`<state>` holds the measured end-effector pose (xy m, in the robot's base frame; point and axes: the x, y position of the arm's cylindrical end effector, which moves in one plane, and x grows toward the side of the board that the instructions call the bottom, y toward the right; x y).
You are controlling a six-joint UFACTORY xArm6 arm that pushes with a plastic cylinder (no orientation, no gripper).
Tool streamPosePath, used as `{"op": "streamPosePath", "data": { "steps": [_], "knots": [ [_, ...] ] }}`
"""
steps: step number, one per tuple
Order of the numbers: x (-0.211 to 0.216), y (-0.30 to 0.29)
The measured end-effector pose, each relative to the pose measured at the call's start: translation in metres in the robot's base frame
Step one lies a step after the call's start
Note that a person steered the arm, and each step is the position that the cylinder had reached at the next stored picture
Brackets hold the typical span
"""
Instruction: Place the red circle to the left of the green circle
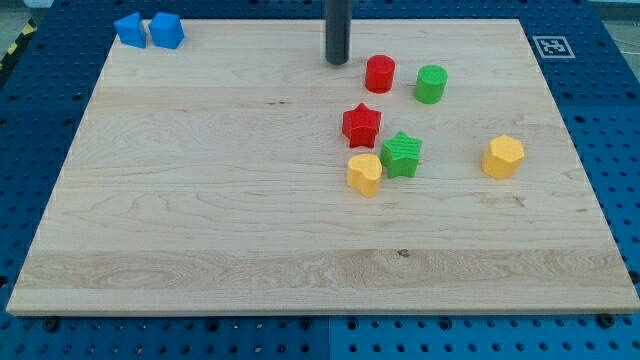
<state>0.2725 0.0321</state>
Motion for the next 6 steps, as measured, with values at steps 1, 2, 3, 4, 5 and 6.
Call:
{"op": "streamPosePath", "data": {
  "steps": [1, 2, 3, 4, 5, 6],
  "knots": [
    [-0.001, 0.005],
    [0.007, 0.005],
    [0.037, 0.015],
    [0.070, 0.037],
    [0.093, 0.059],
    [0.118, 0.074]
  ]
}}
